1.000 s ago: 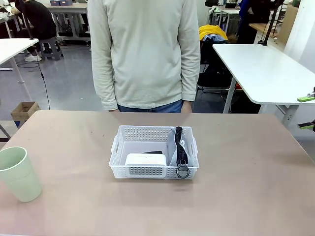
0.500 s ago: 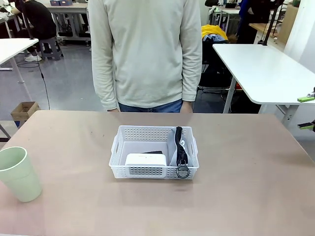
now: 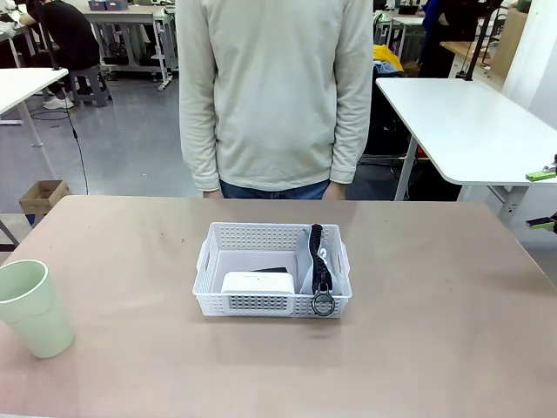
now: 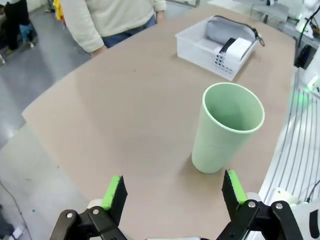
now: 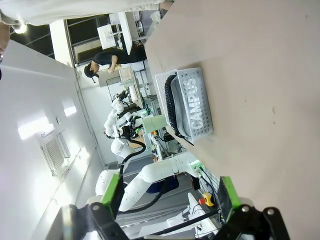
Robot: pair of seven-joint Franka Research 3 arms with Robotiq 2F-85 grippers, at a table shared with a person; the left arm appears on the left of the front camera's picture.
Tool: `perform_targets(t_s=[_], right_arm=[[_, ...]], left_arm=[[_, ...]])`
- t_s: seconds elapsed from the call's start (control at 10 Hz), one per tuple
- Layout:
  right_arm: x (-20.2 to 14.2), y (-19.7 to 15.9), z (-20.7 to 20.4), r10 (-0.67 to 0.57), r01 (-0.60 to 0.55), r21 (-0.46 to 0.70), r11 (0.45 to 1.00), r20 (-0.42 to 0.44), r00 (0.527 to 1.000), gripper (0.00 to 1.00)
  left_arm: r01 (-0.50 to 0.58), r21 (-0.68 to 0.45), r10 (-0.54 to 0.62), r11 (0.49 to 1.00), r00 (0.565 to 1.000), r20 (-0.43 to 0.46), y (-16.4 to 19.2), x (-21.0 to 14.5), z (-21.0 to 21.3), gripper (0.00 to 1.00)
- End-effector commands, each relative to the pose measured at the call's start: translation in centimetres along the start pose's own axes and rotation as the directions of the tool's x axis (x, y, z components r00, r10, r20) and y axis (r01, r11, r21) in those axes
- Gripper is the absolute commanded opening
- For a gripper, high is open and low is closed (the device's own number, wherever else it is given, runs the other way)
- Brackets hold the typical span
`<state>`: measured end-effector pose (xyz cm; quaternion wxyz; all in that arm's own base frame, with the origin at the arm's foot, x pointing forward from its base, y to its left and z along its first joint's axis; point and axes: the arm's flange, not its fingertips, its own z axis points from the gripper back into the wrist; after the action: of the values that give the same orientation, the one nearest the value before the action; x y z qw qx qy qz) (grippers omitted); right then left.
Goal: Efficiently arrange items inside the basket to fit them all.
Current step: Pick up the Reusable plastic cup and place it inside the Organizing basket.
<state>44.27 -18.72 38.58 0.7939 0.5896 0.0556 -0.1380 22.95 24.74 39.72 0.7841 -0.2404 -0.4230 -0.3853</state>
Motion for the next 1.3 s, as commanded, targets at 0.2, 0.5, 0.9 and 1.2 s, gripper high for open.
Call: perform_targets(t_s=[0.2,0.5,0.9,1.2], right_arm=[[-0.5,0.3,-0.1,-0.001,0.001,0.003,1.0,0.003,1.0,1.0],[-0.5,0.3,-0.1,-0.001,0.001,0.003,1.0,0.003,1.0,1.0],[-0.5,0.3,-0.1,-0.001,0.001,0.003,1.0,0.003,1.0,1.0],[-0.5,0.3,-0.1,-0.001,0.001,0.003,1.0,0.003,1.0,1.0]], left_arm=[[0.013,-0.001,-0.013,1.0,1.0,0.016,-0.2,0.8,1.1,1.0],[0.013,-0.001,-0.013,1.0,1.0,0.016,-0.2,0.8,1.1,1.0],[0.13,0.038,-0.126,0.991,0.987,-0.102,-1.4,-1.4,-2.7,1.0],[0.136,-0.01,-0.136,0.991,0.98,-0.145,-2.2,-4.2,-4.6,1.0]])
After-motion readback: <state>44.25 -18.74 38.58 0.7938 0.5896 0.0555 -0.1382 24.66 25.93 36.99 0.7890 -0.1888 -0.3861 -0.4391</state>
